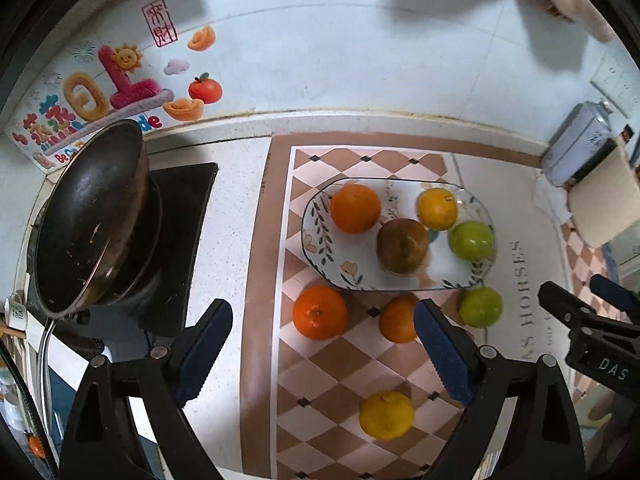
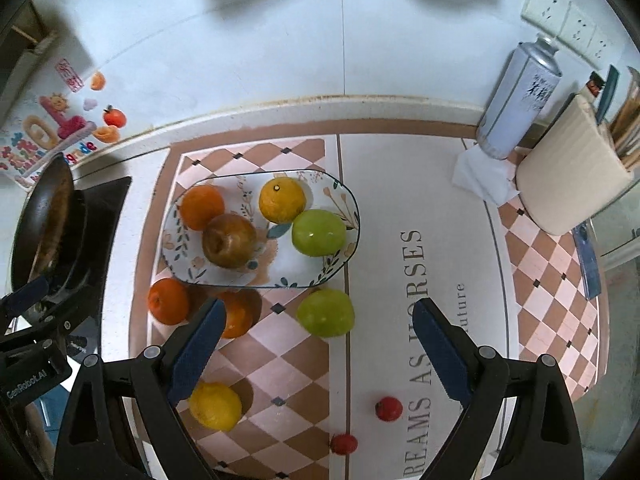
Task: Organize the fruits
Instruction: 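Open both tools and withdraw them from the plate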
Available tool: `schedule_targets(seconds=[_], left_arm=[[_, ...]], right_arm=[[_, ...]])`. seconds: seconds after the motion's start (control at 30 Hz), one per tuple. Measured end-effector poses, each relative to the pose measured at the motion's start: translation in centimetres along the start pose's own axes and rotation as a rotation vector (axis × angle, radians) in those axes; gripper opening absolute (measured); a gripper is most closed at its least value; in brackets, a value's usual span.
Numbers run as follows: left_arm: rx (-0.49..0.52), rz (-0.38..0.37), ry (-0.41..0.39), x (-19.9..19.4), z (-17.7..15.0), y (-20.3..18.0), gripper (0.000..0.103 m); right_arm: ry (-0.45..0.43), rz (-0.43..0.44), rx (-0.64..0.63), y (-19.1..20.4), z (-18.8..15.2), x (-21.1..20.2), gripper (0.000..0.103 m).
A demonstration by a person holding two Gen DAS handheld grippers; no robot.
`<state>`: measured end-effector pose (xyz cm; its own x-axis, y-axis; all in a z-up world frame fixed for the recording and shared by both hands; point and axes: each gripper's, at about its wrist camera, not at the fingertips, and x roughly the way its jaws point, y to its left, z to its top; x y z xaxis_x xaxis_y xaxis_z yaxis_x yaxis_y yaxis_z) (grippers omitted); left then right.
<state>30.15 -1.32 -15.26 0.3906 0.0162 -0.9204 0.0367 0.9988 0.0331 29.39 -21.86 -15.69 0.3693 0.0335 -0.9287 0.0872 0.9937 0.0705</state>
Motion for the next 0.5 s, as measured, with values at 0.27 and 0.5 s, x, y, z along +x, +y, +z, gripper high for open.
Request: schedule_targets(seconds=[0.27,0.5], left_arm=[[-0.002,-0.018,-0.063,-4.3,-2.3,0.2,0.093],[0.009,-0.031,-0.107,-7.0,-3.8,0.2,0.093]], right_arm=[[-0.074,0.013,-0.011,0.5,-2.9,-5.2,0.096],[-0.134,0.02,-0.017,1.2,-4.8,-9.1,0.096]])
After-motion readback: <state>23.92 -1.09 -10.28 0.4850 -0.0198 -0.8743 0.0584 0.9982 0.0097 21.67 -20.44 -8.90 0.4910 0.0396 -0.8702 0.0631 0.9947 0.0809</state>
